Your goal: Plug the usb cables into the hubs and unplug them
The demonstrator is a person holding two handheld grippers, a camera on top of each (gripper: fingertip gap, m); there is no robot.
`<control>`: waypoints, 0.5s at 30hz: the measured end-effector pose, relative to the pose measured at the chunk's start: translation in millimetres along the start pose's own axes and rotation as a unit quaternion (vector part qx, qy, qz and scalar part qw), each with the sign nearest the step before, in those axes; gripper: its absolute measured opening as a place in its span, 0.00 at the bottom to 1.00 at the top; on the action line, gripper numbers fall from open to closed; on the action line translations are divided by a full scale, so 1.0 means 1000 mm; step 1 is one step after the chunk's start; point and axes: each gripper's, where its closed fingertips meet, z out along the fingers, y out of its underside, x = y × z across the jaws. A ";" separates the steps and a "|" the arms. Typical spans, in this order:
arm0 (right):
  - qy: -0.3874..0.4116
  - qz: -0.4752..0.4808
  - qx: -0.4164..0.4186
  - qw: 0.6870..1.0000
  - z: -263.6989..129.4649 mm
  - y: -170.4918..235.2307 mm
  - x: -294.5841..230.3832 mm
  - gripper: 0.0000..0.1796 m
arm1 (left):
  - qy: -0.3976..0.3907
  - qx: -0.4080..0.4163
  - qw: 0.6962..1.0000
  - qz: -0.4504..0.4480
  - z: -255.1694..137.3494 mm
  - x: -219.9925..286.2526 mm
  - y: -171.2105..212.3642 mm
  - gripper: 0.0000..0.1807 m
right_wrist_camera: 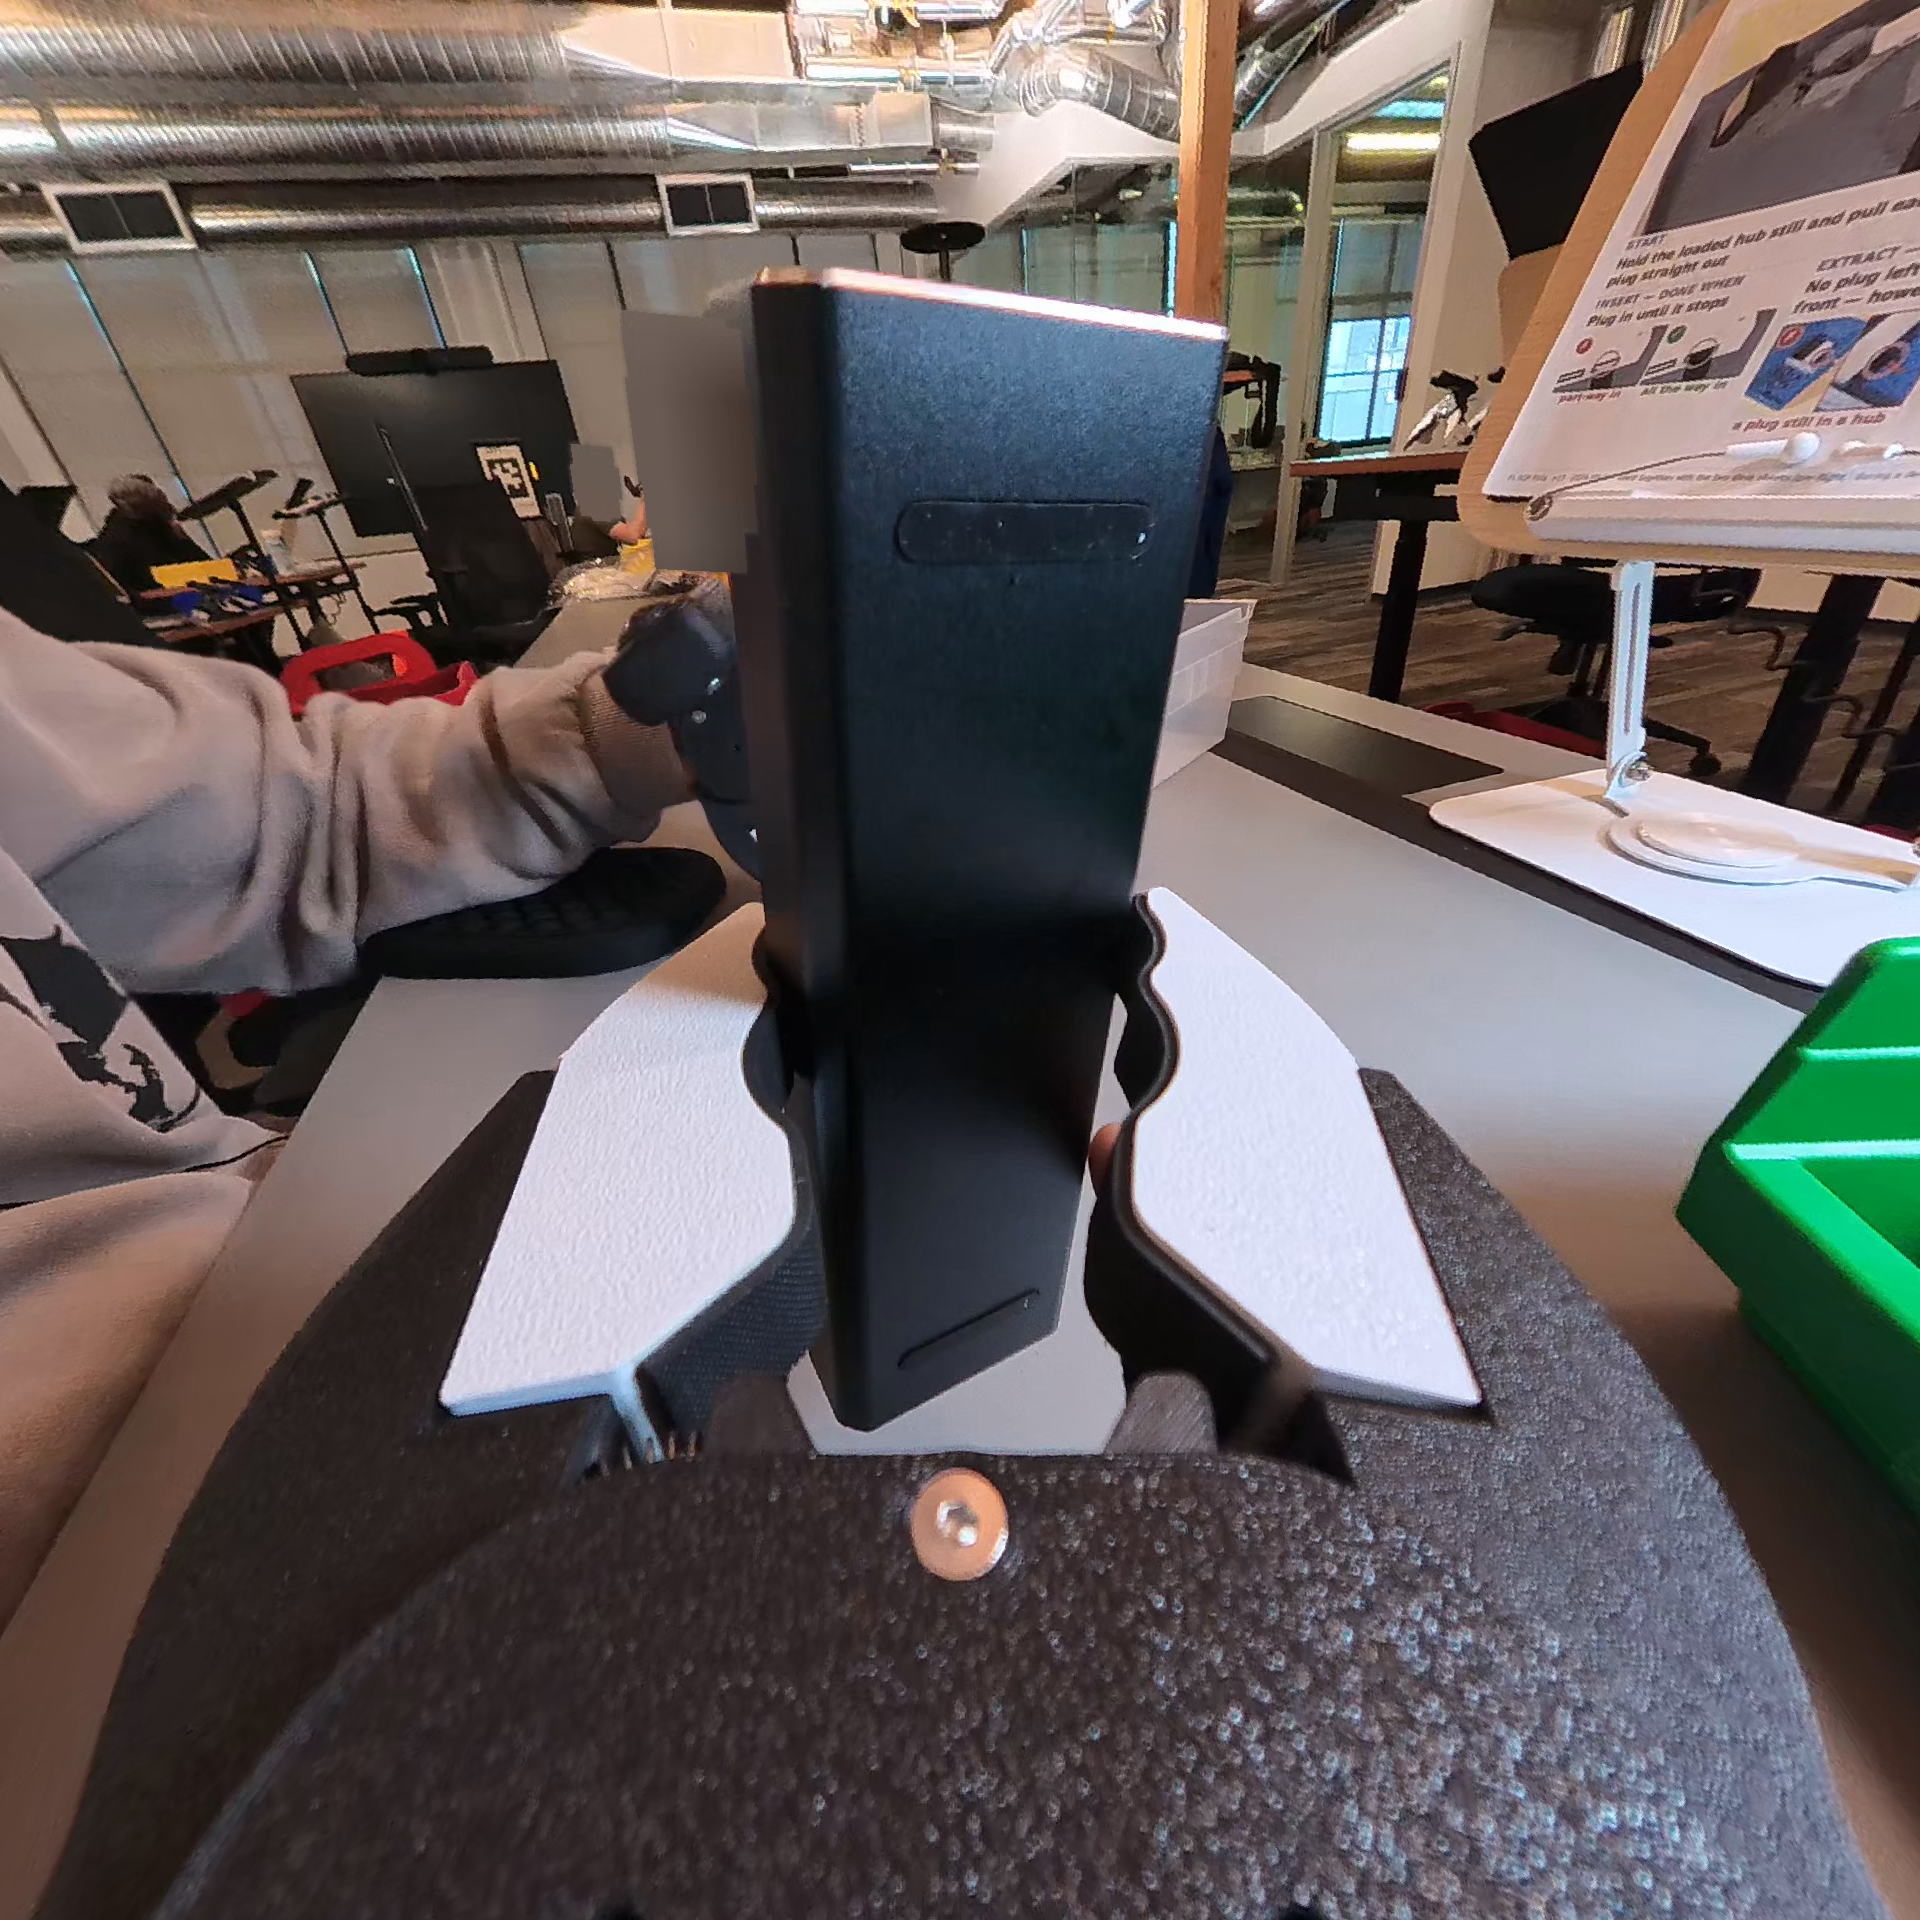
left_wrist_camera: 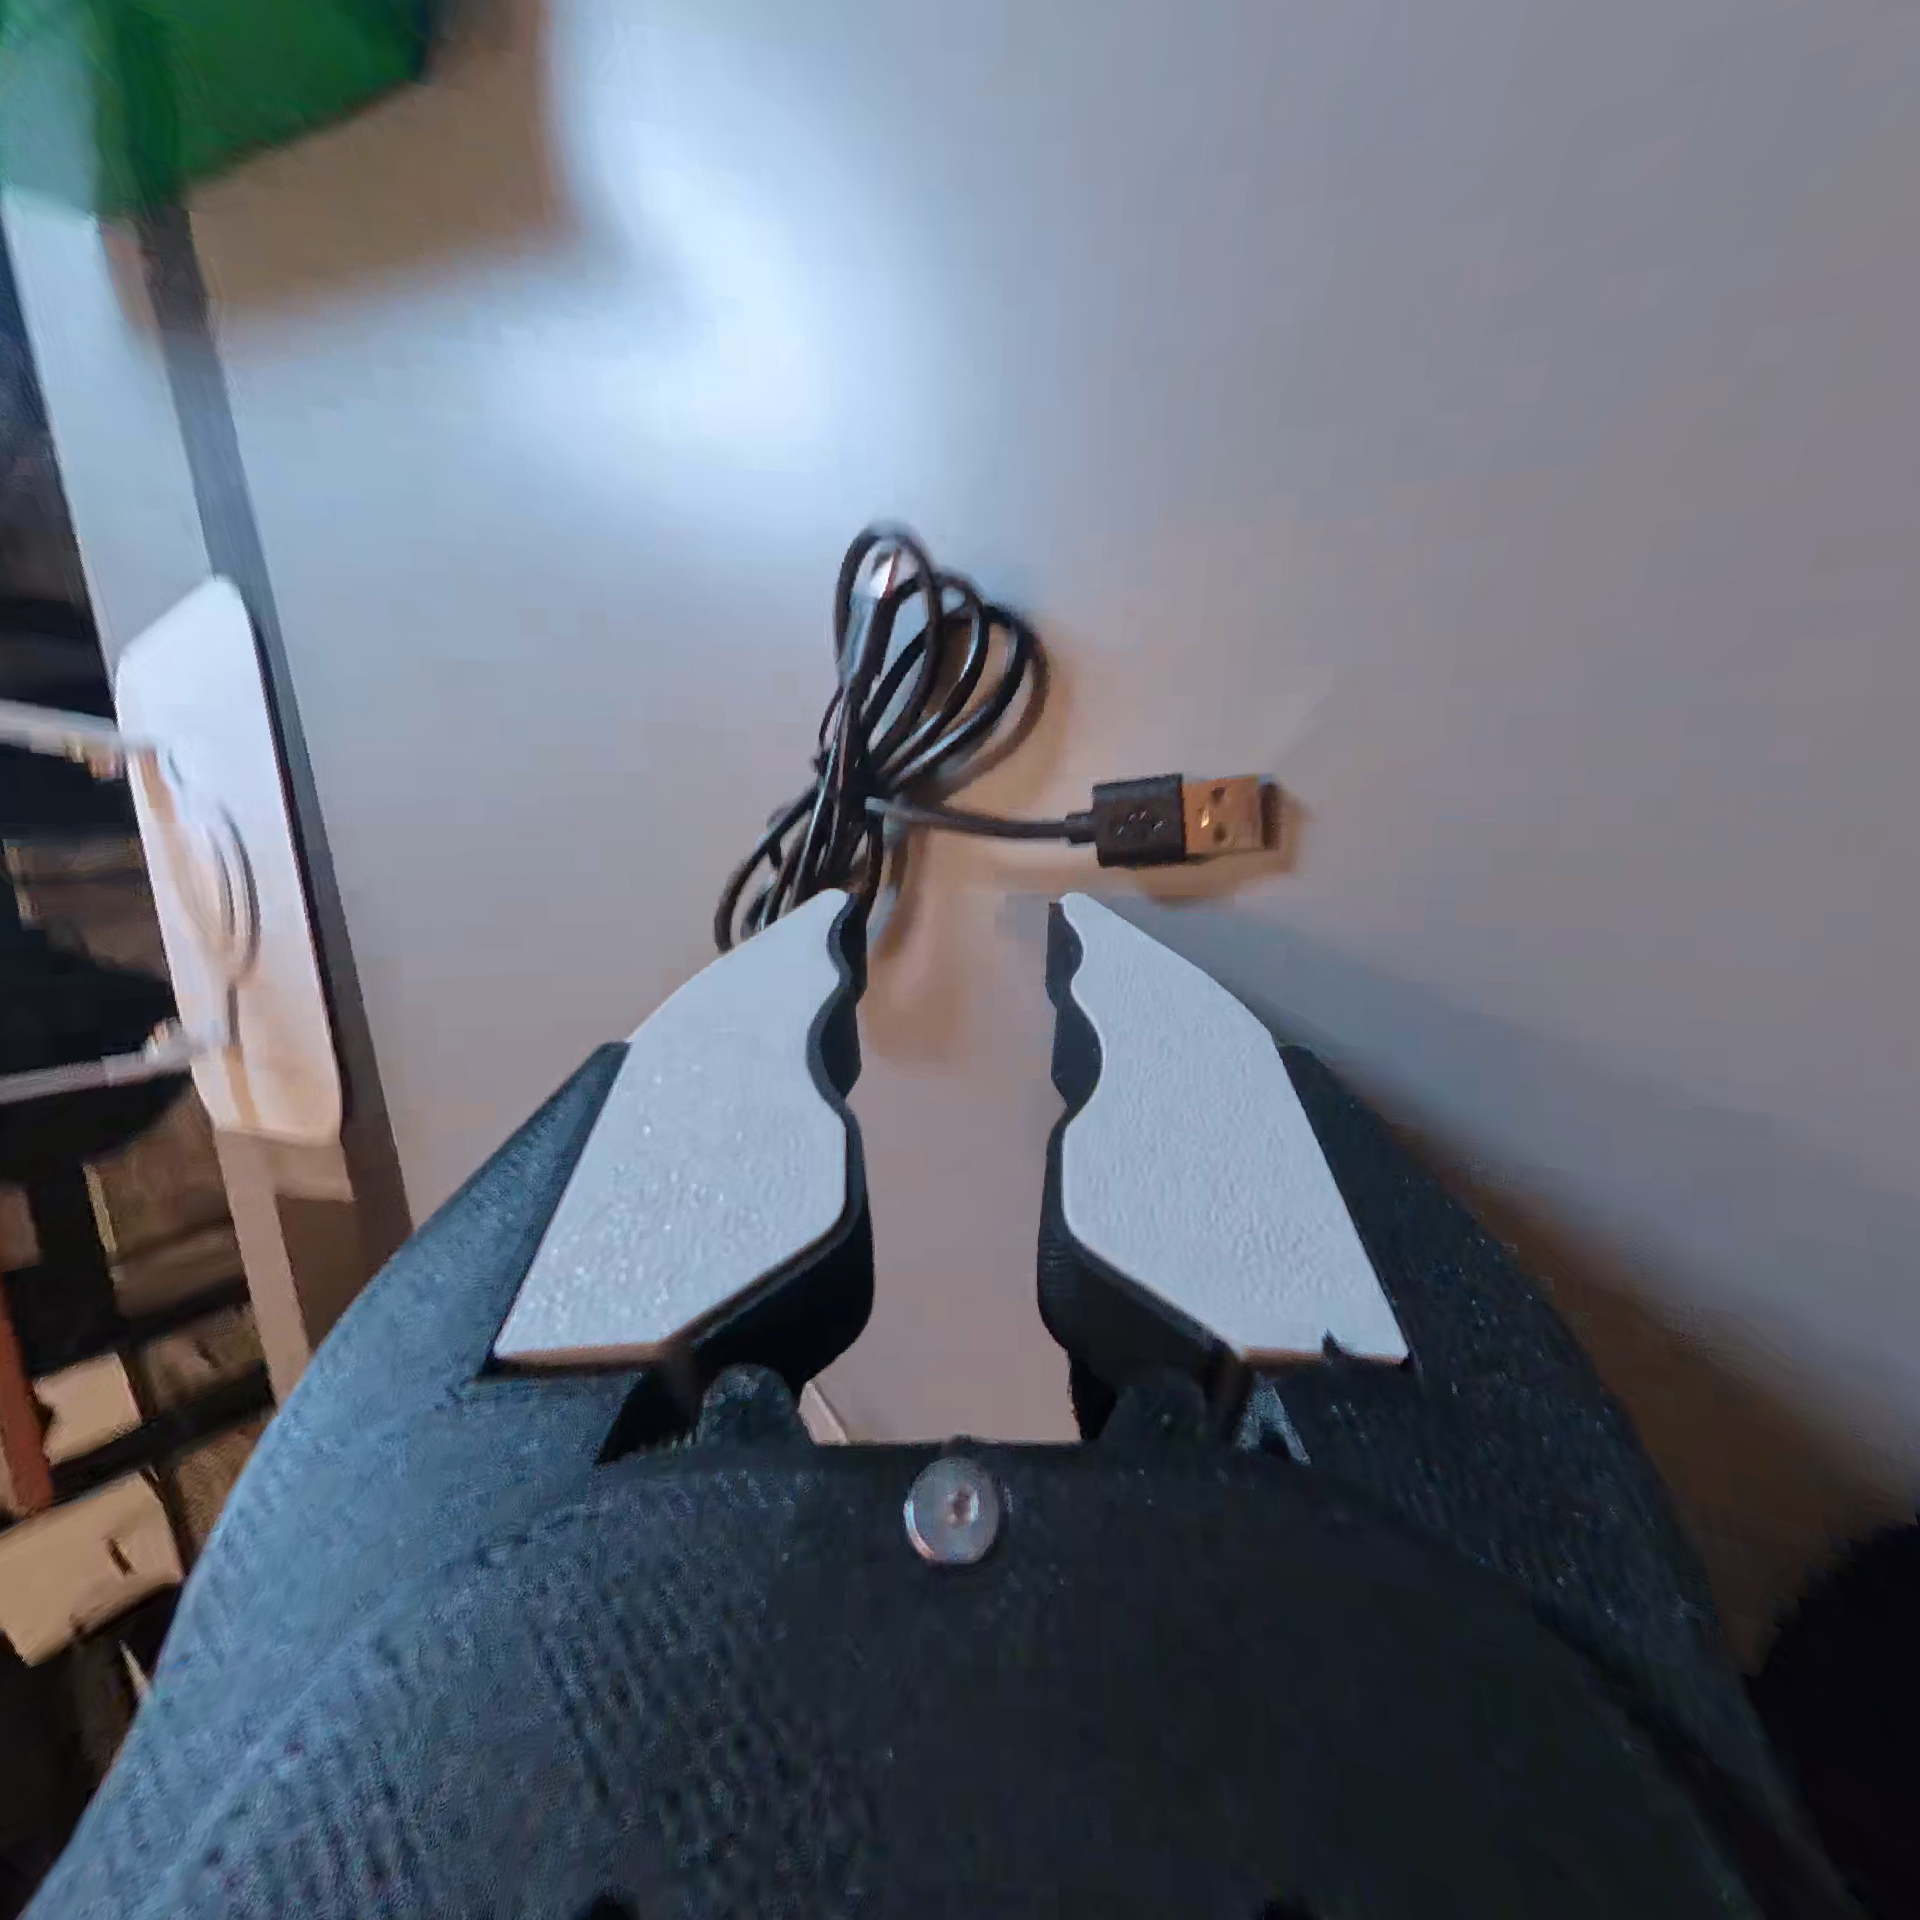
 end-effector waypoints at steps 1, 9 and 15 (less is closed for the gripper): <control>0.001 0.003 0.001 1.000 0.000 0.000 0.001 0.34 | 0.019 0.005 0.999 0.035 0.001 0.002 -0.007 0.19; 0.013 0.005 0.007 1.000 -0.005 -0.003 0.008 0.34 | 0.119 -0.053 0.953 0.275 0.020 0.007 -0.017 0.11; 0.011 0.000 -0.002 1.000 -0.006 0.000 0.007 0.34 | 0.186 0.023 0.971 0.146 0.022 0.016 -0.045 0.02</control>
